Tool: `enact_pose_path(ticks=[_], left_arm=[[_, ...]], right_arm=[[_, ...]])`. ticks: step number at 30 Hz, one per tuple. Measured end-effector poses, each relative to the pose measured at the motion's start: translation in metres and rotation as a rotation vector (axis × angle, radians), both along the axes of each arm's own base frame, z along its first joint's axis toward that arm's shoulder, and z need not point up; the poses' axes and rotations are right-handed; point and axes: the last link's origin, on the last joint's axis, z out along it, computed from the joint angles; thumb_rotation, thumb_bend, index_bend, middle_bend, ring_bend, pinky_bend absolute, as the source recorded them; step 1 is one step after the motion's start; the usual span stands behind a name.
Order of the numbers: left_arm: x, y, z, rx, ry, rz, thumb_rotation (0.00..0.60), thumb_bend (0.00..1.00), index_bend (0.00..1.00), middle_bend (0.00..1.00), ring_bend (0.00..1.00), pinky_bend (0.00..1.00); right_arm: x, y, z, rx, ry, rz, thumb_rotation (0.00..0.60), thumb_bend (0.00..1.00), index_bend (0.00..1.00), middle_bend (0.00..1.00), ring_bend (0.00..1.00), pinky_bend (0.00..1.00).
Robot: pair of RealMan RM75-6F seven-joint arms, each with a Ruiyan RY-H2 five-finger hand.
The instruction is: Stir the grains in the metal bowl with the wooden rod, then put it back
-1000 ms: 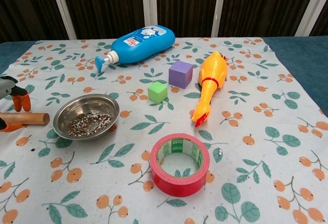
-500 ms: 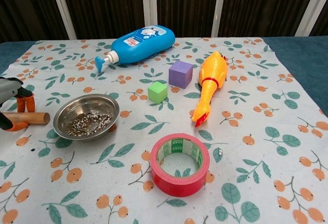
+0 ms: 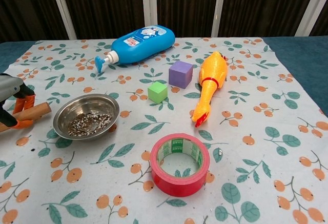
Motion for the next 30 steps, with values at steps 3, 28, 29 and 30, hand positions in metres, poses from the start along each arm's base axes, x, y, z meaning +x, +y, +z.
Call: enact_pose_path(ticks=[3,28,29,30], left_arm=[[0.001,-0.001,0.001,0.011,-0.016,-0.01,0.6,0.82,0.61,0.63,0.14,0.0],[0.047,0.007,0.068,0.235,-0.351,-0.142,0.6,0.85,0.64,0.66,0.17,0.0],[0.051,0.007,0.072,0.247,-0.374,-0.157,0.6,0.85,0.64,0.66,0.17,0.0],[0.056,0.007,0.076,0.264,-0.404,-0.179,0.6,0.85,0.64,0.66,0.17,0.0]], right_arm=[[0.0,0.0,0.0,0.0,0.0,-0.001,0.6,0.47,0.0,0.0,0.0,0.0],[0.001,-0.001,0.0,0.001,-0.007,-0.006,0.6,0.47,0.0,0.0,0.0,0.0],[0.001,-0.001,0.001,0.001,-0.007,-0.006,0.6,0.47,0.0,0.0,0.0,0.0],[0.001,-0.001,0.001,0.001,-0.008,-0.007,0.6,0.47,0.0,0.0,0.0,0.0]])
